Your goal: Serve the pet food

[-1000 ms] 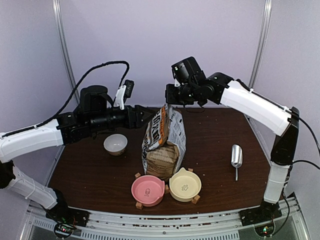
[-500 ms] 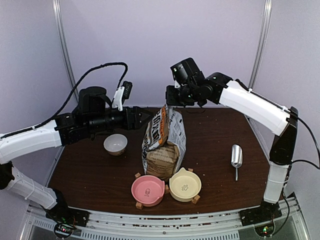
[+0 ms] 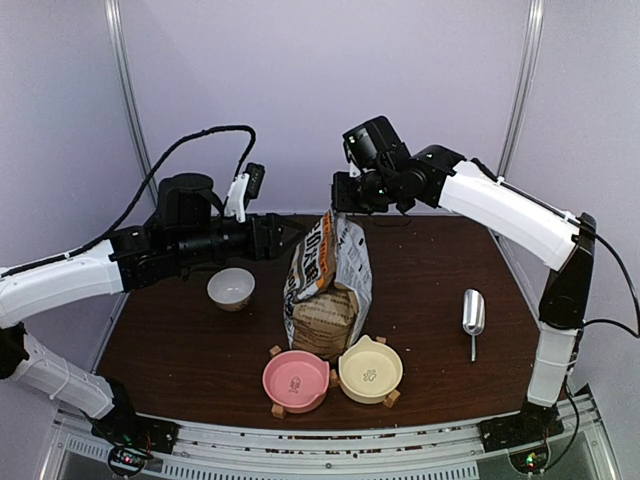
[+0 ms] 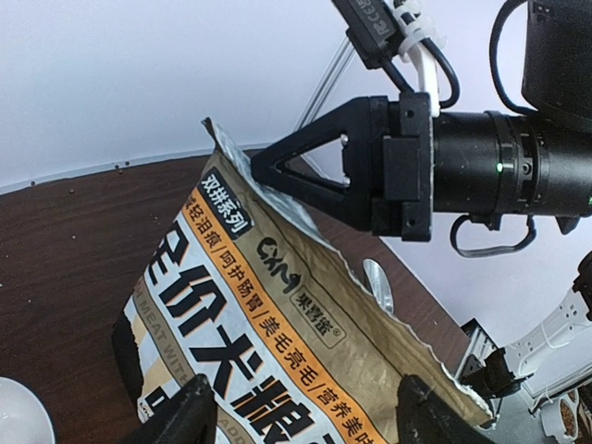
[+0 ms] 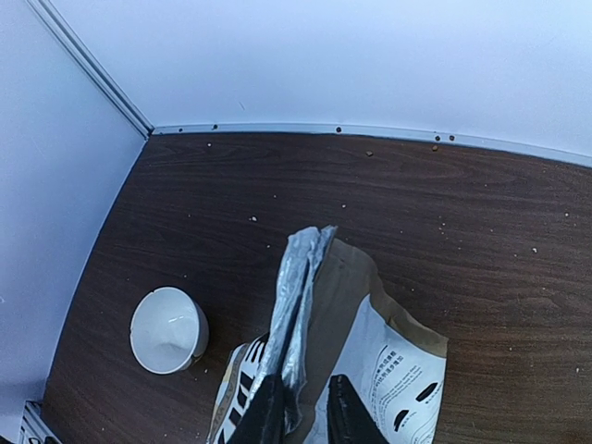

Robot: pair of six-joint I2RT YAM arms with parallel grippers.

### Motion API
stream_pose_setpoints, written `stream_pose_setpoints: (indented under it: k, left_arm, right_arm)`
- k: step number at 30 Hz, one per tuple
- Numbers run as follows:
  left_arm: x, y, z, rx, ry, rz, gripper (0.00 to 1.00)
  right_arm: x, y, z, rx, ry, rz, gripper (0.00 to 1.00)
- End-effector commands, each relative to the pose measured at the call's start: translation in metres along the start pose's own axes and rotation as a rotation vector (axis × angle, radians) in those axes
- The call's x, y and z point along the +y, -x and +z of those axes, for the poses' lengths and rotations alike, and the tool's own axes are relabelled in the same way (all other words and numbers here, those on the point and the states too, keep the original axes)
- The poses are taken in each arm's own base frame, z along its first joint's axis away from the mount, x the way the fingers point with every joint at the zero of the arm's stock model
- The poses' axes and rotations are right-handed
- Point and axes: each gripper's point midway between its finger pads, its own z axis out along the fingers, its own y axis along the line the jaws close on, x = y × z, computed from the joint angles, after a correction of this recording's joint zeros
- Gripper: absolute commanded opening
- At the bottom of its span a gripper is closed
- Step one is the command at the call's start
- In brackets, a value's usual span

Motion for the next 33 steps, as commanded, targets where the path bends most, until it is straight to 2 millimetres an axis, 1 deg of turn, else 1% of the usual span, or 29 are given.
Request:
stream_pose_setpoints:
  k: [1,5,9,12,16,19,21,24,27,30,33]
  left_arm:
    - [-0.003,0.011,-0.006,-0.042,-0.006,0.017,0.7]
    - [-0.003,0.011,-0.006,-0.045,-0.003,0.016,0.7]
    - [-0.003,0.012,-0.007,-0.048,-0.003,0.017,0.7]
    - [-0.003,0.012,-0.007,-0.05,-0.004,0.017,0.7]
    - [-0.004,0.014,-0.007,-0.056,-0.005,0.017,0.7]
    - [-0.006,0.021,-0.005,-0.069,-0.007,0.019,0.7]
    - [-0.009,0.028,-0.003,-0.075,-0.006,0.022,0.7]
    - [-0.011,0.037,0.005,-0.067,0.006,0.023,0.7]
    - [-0.013,0.044,0.018,-0.05,0.007,0.021,0.71]
    - [-0.015,0.049,0.034,-0.017,-0.011,0.002,0.7]
    - [-0.018,0.053,0.048,0.001,-0.036,-0.008,0.69]
  right_arm:
    - [0.004,-0.006,-0.002,0.029,0.031,-0.012,0.19]
    - [0.008,-0.011,-0.002,0.05,0.055,-0.016,0.19]
    - [0.009,-0.014,-0.003,0.062,0.061,-0.021,0.19]
    - [0.009,-0.017,-0.004,0.069,0.061,-0.03,0.15]
    - [0.009,-0.019,-0.002,0.074,0.062,-0.048,0.01]
    - [0.01,-0.017,-0.005,0.066,0.07,-0.055,0.0]
    - [0.01,-0.012,-0.011,0.042,0.077,-0.05,0.0]
    - [0.007,-0.006,-0.019,0.001,0.083,-0.039,0.0]
    - [0.002,0.0,-0.027,-0.039,0.087,-0.022,0.0]
    - [-0.002,0.002,-0.03,-0.061,0.102,-0.003,0.0]
    - [-0.002,0.003,-0.032,-0.064,0.147,0.021,0.0]
